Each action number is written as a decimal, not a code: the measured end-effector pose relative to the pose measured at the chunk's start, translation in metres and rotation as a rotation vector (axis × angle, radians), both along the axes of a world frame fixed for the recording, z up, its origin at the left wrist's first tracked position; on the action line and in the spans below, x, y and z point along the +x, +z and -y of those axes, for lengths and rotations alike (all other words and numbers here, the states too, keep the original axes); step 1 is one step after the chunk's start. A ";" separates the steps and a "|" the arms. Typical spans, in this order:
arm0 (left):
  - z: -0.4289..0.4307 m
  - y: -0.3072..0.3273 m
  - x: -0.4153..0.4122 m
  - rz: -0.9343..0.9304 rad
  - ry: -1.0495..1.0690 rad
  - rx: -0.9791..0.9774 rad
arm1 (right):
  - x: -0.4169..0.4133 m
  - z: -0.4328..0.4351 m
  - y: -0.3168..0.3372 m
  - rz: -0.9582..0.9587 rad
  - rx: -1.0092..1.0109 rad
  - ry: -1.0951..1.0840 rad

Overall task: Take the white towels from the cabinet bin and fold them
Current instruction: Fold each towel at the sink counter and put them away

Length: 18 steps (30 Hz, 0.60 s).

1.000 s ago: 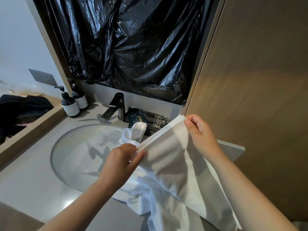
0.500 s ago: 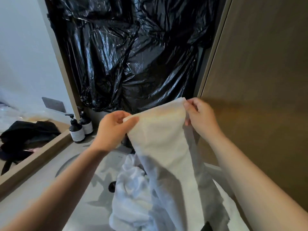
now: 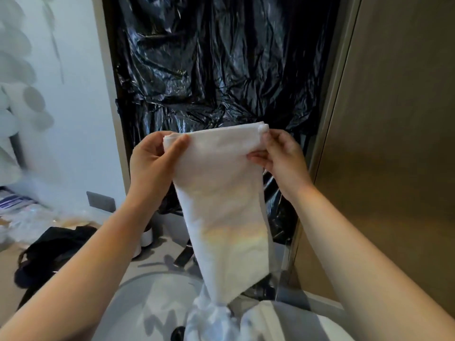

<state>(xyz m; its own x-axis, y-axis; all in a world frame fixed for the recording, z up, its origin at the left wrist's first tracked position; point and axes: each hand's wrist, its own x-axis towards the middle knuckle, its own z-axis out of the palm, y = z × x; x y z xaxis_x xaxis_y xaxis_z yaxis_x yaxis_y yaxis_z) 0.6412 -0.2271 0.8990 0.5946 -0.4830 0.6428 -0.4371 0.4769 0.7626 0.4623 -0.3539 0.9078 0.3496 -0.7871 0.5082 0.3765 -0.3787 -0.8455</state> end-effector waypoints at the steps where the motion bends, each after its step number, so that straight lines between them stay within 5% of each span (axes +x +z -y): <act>1: -0.001 0.007 -0.001 0.005 -0.002 -0.020 | 0.000 0.000 0.005 0.013 -0.010 0.010; 7: -0.020 0.010 -0.027 0.097 0.011 -0.008 | -0.021 -0.011 0.008 0.043 0.078 0.089; 18: -0.054 -0.103 -0.142 0.269 -0.170 0.290 | -0.169 -0.056 -0.121 0.006 0.598 0.139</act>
<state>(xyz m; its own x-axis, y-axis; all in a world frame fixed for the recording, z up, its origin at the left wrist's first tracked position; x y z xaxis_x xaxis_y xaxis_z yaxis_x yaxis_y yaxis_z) 0.4994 -0.1731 0.7958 0.3204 -0.7434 0.5872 -0.5725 0.3418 0.7452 0.2935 -0.2980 0.7865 0.4681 -0.8836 -0.0052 0.3940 0.2140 -0.8938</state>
